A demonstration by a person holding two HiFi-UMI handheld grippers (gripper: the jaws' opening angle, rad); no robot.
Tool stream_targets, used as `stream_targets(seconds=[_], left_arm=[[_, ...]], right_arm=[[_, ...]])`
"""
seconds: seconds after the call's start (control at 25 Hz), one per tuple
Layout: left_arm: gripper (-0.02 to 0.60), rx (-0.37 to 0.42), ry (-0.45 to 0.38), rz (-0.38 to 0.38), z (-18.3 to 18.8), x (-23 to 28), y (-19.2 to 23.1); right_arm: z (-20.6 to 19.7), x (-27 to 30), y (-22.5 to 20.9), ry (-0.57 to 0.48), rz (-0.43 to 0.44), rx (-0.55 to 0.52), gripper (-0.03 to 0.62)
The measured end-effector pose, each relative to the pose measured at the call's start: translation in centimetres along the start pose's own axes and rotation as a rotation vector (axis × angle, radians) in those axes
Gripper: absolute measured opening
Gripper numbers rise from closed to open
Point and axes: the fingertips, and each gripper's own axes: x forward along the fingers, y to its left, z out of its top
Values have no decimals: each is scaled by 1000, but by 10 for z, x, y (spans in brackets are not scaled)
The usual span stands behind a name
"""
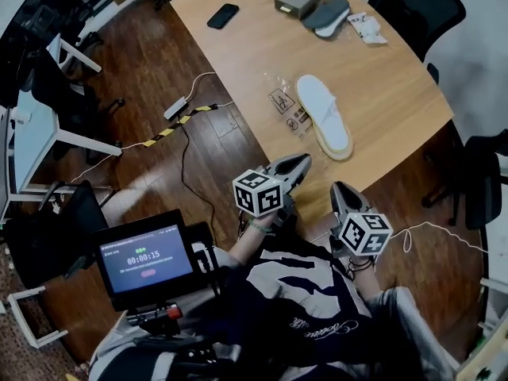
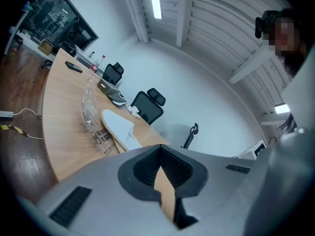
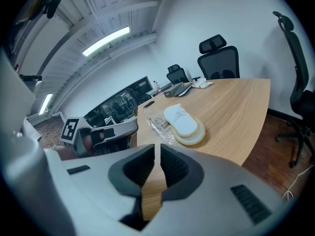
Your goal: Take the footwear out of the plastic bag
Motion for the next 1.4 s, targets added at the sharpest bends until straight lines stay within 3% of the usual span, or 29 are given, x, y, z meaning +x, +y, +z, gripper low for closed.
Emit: stream_targets(seconds=[0.16,0.24,0.44,0.76,1.0,1.4], left_arm=[[5,22,-56,65,-10,-12,-23],[5,18,-74,107,-25,-21,-35],[5,-11,-81,186,-76,-48,-78],[5,65,-116,275,-124,-93,-137],[5,86,-157,296,-122,-117,-152],[5,102,-184,255,-121,-155,-175]], right_arm=[[-10,-27,-1,-11,63,-27,17],[-21,-43,0,4,89,-37,-12],[-59,-91,10,54,145,-64,-12],[-101,-142,25,59,235,-92,-12],[-107,-156,49,34,298,-120,-12],[-121,-173,89,11,298,-127,-12]])
